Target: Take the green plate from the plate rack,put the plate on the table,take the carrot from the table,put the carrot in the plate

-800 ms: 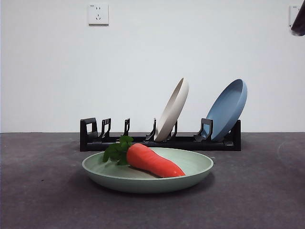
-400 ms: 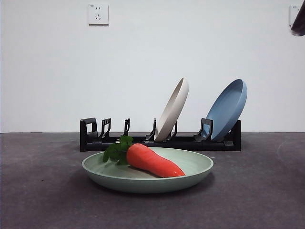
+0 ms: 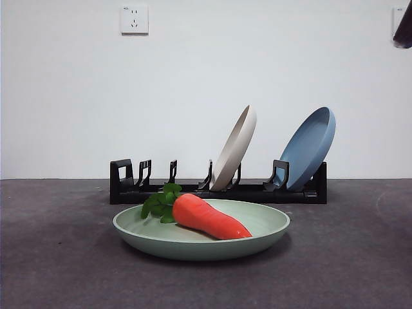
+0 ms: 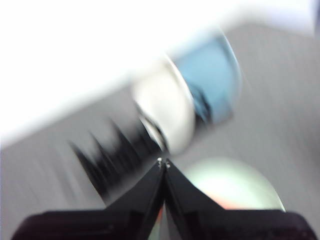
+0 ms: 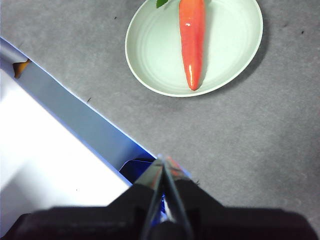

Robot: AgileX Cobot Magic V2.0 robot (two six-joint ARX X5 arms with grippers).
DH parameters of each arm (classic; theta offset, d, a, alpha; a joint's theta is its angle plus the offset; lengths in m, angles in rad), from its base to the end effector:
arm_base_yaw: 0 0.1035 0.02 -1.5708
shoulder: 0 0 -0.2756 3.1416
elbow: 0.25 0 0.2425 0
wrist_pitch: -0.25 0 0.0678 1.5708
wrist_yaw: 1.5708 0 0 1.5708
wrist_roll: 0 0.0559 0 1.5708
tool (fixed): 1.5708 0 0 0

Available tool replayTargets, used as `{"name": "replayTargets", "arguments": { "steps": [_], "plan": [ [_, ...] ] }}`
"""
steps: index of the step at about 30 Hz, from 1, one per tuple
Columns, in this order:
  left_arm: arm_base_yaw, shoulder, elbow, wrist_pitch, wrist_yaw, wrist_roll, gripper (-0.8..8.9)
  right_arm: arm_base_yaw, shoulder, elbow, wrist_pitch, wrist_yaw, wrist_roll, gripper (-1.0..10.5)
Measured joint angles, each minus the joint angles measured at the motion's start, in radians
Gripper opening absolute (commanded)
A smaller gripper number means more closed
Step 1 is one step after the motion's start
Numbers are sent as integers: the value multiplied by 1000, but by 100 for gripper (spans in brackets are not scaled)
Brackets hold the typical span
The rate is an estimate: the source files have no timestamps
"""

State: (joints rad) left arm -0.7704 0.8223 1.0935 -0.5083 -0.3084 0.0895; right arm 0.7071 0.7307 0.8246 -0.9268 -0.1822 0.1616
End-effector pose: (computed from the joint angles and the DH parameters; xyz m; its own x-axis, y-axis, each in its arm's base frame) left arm 0.1269 -0.0995 0.3977 0.8760 -0.4272 -0.2238 0.4651 0.8711 0.1579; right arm 0.0889 0.0893 0.2784 0.3853 0.5675 -0.7276 -0.6315 0.7371 0.2406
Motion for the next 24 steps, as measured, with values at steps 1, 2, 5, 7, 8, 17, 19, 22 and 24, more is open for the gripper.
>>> {"name": "replayTargets", "arguments": {
  "steps": [1,2,5,7,8,17,19,22,24],
  "plan": [
    [61,-32,-24,49,46,18,-3,0,0,0,0,0,0,1],
    [123,-63,-54,95,89,31,-3,0,0,0,0,0,0,1],
    [295,-152,-145,206,152,50,-3,0,0,0,0,0,0,0],
    [395,-212,-211,267,153,57,-3,0,0,0,0,0,0,0],
    [444,-248,-248,296,152,58,-3,0,0,0,0,0,0,0],
    [710,-561,-658,492,153,60,-3,0,0,0,0,0,0,0],
    [736,-615,-755,484,153,60,-3,0,0,0,0,0,0,0],
    [763,-686,-874,473,154,46,-3,0,0,0,0,0,0,0],
    [775,-725,-932,472,154,23,-3,0,0,0,0,0,0,0]
  ]
}}
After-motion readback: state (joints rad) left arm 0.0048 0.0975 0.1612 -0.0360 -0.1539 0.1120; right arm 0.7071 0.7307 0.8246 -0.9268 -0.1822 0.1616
